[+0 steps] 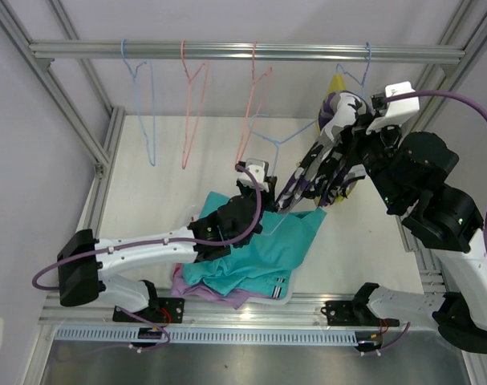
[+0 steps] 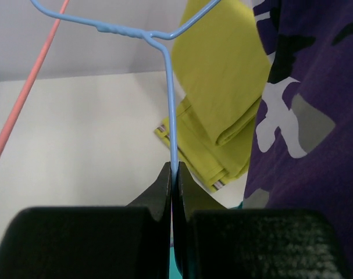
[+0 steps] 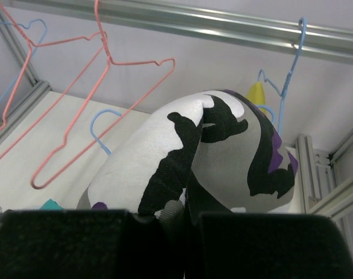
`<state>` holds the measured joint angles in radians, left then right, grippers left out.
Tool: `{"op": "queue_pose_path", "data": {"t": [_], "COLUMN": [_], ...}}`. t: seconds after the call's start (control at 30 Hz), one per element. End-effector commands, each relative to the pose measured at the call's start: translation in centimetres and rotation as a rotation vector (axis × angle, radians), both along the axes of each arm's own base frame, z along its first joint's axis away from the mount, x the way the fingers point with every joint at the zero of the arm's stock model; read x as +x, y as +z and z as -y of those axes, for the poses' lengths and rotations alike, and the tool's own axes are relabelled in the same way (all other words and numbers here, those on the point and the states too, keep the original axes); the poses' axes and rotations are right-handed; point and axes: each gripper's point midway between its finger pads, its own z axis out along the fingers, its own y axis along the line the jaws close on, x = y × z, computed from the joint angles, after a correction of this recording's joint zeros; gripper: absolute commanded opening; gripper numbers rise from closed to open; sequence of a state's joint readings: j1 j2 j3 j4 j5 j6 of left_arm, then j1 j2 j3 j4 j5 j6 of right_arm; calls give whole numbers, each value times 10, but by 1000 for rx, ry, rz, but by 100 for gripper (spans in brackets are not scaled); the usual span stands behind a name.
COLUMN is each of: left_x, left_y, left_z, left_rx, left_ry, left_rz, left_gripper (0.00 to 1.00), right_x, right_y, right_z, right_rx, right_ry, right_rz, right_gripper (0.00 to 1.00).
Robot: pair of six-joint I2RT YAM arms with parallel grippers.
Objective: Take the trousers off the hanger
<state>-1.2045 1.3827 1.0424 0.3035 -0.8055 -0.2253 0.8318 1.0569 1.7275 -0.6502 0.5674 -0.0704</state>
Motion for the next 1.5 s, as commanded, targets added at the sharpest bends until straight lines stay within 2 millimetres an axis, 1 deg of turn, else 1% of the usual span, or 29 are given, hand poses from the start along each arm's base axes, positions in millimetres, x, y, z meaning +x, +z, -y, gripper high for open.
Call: {"op": "queue_pose_path", "data": {"t": [0.0,0.03,0.1,0.17,0.23,0.27,0.37,0.43,0.47,0.53,0.57,0.63,0.7,0.73,0.77,0.8,0.87,0.9,1.0,1.1,1.13,1.17,1.2,1.23,1.27,1.3,1.33,1.37,1.47], "left_x": [-18,-20,-23,-24,-23,-22,-22,-19,-18,-16,-17,-13,-9,-7,-6,-5,-3,-3,-6,-7,-7,-8,-9,-10,-10,-12,-13,-13,-15], "left_y": [11,13,4,-1,-7,-15,-20,-21,-13,-21,-14,-23,-18,-10,-20,-16,-21,-21,-20,-10,-10,-2,-2,7,5,18,23,29,49], "left_z": [17,15,15,14,14,15,18,18,21,22,26,27,34,38,38,42,48,49,51,45,42,35,30,26,20,12,9,6,-2], "left_rx": [-91,-107,-111,-110,-85,-63,-40,-35,-49,-21,-35,-9,-19,-28,7,2,9,-2,-85,-147,-149,-172,-167,-185,-180,-207,-207,-214,-229], "left_ry": [-155,-162,-182,-185,-178,-176,-154,-126,-121,-92,-89,-56,-24,-9,3,3,5,8,-15,-9,-5,4,9,13,18,22,21,24,24], "left_rz": [73,81,85,86,72,57,53,51,53,37,40,24,2,-5,-27,-25,-30,-30,-20,-8,-5,5,11,21,24,38,46,53,60], "left_gripper": [1,0,0,0,0,0,0,0,0,0,0,1,0,0,0,0,0,1,0,0,1,1,0,0,0,1,1,1,0], "right_x": [-29,-27,-29,-26,-28,-28,-27,-26,-26,-24,-23,-24,-25,-26,-27,-28,-30,-32,-34,-40,-40,-41,-41,-42,-48,-48,-48,-46,-46], "right_y": [119,120,128,130,135,136,139,139,138,136,135,135,135,136,137,139,141,145,145,146,140,132,126,120,117,110,103,88,63], "right_z": [21,18,22,21,25,24,23,20,19,13,12,7,3,0,-1,-4,-9,-7,-9,-7,-9,-11,-13,-15,-10,-13,-15,-19,-27], "right_rx": [359,353,349,335,342,344,349,359,362,373,373,401,415,433,438,446,452,461,474,496,489,485,480,476,484,482,478,459,428], "right_ry": [48,48,42,30,27,28,29,34,39,57,58,80,100,118,126,144,169,170,187,207,210,223,231,237,245,258,260,265,284], "right_rz": [272,269,282,283,291,294,295,291,288,280,278,270,266,263,264,265,262,267,259,259,242,222,207,194,194,177,165,135,81], "right_gripper": [0,0,0,0,0,0,0,0,0,0,0,0,0,0,0,0,0,0,0,0,0,0,0,0,0,0,0,0,0]}}
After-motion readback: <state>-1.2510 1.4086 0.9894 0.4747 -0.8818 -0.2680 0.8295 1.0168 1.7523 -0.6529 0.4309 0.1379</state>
